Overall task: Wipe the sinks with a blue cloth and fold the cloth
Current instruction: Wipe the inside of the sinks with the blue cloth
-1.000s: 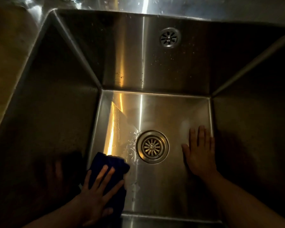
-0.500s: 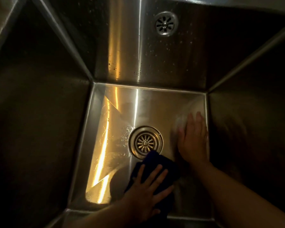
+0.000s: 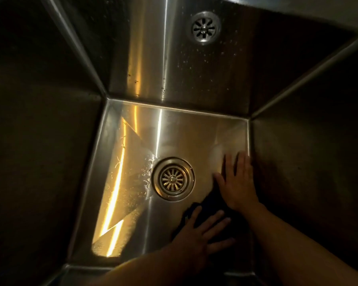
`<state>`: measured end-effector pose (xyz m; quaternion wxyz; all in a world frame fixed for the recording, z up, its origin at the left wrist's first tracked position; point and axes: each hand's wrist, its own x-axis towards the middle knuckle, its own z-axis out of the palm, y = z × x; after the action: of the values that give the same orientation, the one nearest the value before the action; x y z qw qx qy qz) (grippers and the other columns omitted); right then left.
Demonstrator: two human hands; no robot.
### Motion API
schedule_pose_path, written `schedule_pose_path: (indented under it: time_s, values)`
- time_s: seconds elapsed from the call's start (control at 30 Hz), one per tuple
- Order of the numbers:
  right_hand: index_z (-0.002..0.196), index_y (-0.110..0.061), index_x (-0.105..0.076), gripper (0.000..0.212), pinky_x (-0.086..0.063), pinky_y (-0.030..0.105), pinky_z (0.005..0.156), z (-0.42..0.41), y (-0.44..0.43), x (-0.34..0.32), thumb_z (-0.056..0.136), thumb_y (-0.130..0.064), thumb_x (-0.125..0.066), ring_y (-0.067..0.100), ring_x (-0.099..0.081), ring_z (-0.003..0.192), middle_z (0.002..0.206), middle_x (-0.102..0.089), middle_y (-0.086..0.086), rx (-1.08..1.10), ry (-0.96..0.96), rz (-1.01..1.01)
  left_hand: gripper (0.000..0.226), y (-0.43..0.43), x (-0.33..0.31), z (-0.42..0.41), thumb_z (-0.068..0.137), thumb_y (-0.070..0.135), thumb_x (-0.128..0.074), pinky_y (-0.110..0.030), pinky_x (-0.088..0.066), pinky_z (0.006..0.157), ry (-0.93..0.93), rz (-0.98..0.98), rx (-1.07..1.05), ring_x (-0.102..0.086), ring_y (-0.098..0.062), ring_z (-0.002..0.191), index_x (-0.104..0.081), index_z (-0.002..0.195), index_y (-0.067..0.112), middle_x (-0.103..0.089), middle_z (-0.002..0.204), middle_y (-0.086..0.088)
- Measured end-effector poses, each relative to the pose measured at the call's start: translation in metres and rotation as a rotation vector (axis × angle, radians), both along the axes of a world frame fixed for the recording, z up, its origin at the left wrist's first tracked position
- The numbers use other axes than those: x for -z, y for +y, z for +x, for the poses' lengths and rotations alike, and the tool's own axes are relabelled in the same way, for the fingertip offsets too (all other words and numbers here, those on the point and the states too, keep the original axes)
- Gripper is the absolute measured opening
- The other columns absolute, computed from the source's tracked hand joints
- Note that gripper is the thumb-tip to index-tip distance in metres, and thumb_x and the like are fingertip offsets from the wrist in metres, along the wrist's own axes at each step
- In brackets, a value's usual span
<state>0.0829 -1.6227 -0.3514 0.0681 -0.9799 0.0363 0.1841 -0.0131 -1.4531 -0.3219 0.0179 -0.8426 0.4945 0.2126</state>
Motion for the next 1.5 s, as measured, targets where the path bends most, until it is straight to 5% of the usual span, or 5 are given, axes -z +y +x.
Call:
schedule_pose_path:
  time_s: [0.37, 0.53, 0.67, 1.1, 1.5]
  values:
    - [0.146, -0.025, 0.022, 0.071, 0.014, 0.041, 0.117, -0.002, 0.005, -0.013, 0.097, -0.054, -0.019, 0.025, 0.036, 0.137, 0.148, 0.037, 0.010, -0.009, 0.124, -0.015, 0.086, 0.202, 0.006, -0.034, 0.078, 0.064, -0.042, -0.068, -0.041, 0.089, -0.214, 0.077, -0.389, -0.001, -0.035, 0.147, -0.013, 0.151, 0.030, -0.032, 0.149, -0.015]
    - [0.151, -0.018, 0.005, 0.070, 0.006, 0.045, 0.119, -0.006, 0.012, -0.010, 0.095, -0.058, -0.008, 0.031, 0.021, 0.144, 0.153, 0.023, 0.016, -0.011, -0.016, -0.082, 0.049, 0.205, 0.020, -0.030, 0.103, 0.040, -0.012, -0.068, -0.047, 0.078, -0.291, 0.025, -0.403, -0.012, -0.035, 0.143, -0.014, 0.151, 0.029, -0.041, 0.139, -0.010]
    - [0.148, -0.009, -0.022, 0.078, -0.012, 0.052, 0.117, -0.008, 0.019, -0.011, 0.092, -0.058, -0.001, 0.040, -0.007, 0.145, 0.155, -0.012, 0.028, 0.017, -0.106, -0.051, 0.070, 0.200, 0.022, -0.006, 0.084, 0.066, -0.037, -0.066, -0.033, 0.095, -0.253, -0.002, -0.371, -0.011, -0.033, 0.144, -0.027, 0.147, 0.037, -0.037, 0.148, -0.010]
    - [0.148, -0.011, -0.029, 0.070, -0.013, 0.050, 0.117, -0.010, 0.009, 0.014, 0.093, -0.053, -0.020, 0.038, -0.011, 0.145, 0.156, -0.015, 0.025, -0.014, -0.228, -0.103, 0.056, 0.184, 0.031, 0.215, 0.086, 0.042, -0.062, -0.061, -0.026, 0.100, -0.306, -0.104, -0.910, -0.027, -0.037, 0.139, -0.050, 0.135, 0.018, -0.035, 0.147, -0.021]
    - [0.149, -0.012, -0.024, 0.071, -0.011, 0.049, 0.117, -0.013, 0.007, 0.016, 0.093, -0.055, -0.017, 0.037, -0.008, 0.146, 0.156, -0.012, 0.024, 0.000, -0.243, -0.096, 0.050, 0.158, -0.009, 0.080, 0.081, 0.050, -0.060, -0.048, -0.048, 0.080, -0.015, 0.148, -0.892, -0.048, -0.039, 0.113, -0.056, 0.118, 0.016, -0.051, 0.124, -0.017]
